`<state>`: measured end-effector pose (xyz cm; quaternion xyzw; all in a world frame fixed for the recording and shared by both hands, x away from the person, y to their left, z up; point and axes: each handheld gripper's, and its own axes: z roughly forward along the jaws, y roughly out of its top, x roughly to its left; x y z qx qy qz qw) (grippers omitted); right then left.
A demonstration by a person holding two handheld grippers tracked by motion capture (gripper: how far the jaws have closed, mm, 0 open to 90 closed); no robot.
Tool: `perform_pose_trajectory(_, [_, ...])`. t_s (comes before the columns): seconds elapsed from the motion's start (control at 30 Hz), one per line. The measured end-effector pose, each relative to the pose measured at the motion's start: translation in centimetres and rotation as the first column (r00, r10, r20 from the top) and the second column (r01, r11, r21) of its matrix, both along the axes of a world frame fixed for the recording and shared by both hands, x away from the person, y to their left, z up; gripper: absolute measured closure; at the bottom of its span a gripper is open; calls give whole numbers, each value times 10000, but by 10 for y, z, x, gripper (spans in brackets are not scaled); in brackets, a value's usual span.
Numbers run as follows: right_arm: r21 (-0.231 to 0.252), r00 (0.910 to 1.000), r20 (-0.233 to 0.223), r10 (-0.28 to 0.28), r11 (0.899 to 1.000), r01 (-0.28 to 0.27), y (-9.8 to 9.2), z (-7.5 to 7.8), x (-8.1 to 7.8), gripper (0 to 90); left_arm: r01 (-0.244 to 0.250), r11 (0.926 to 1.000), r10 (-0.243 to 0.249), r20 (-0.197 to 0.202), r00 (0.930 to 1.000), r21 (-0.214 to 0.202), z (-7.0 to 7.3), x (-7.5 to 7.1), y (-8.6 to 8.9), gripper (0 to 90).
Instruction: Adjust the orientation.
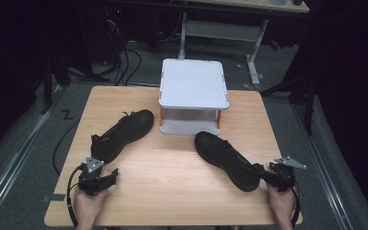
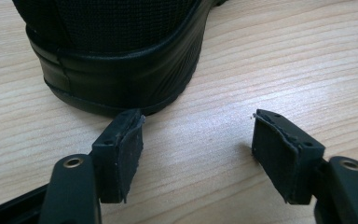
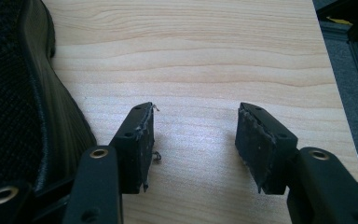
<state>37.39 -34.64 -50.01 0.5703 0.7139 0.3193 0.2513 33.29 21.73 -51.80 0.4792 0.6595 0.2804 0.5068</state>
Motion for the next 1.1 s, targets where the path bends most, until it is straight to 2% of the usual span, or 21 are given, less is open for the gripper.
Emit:
perform_pose_trajectory(0.07, [-7,10000,4,7,10000,-7,0,0,0,470,23,9999,-23,14,10000,-150,1,-1,1,353])
perform_pose_trajectory(0.27, [2,10000,-3,-7,10000,7,0,0,0,470,85,9998,-85,1,10000,-174,2,-5,3,369])
perform_pose_trajectory(0.33, [-7,10000,3,3,10000,-3,0,0,0,470,111,9993,-108,71,9999,-353,5,-8,4,377])
perform_pose_trajectory(0.5, [3,10000,-2,-11,10000,11,0,0,0,469,244,9992,-241,103,9997,-318,10,-14,5,382])
perform_pose_trajectory(0.63, [6,10000,-6,-20,10000,20,0,0,0,468,319,9990,-310,275,9991,-302,19,-19,7,379])
perform_pose_trajectory(0.7, [5,10000,-7,-25,10000,25,0,0,0,468,255,9994,-241,568,9981,-237,29,-22,8,373])
perform_pose_trajectory(0.77, [0,10000,-2,-18,10000,18,0,0,0,468,258,9994,-242,654,9976,-235,33,-23,8,361])
perform_pose_trajectory(0.83, [4,10000,-4,-23,10000,23,0,0,0,468,380,9993,-371,927,9950,-73,46,-24,7,350])
perform_pose_trajectory(0.87, [7,10000,-5,-22,10000,22,0,0,0,467,380,9993,-371,927,9950,-73,46,-24,7,344])
perform_pose_trajectory(0.9, [7,10000,-6,-25,10000,25,0,0,0,467,502,9987,-510,1080,9928,95,57,-24,7,341])
perform_pose_trajectory(0.97, [5,10000,-5,-37,10000,37,0,0,0,467,587,9982,-598,1153,9915,132,62,-23,7,341])
perform_pose_trajectory(1.1, [26,10000,-10,-27,10000,27,0,0,0,463,850,9960,-880,1333,9872,277,85,-13,7,340])
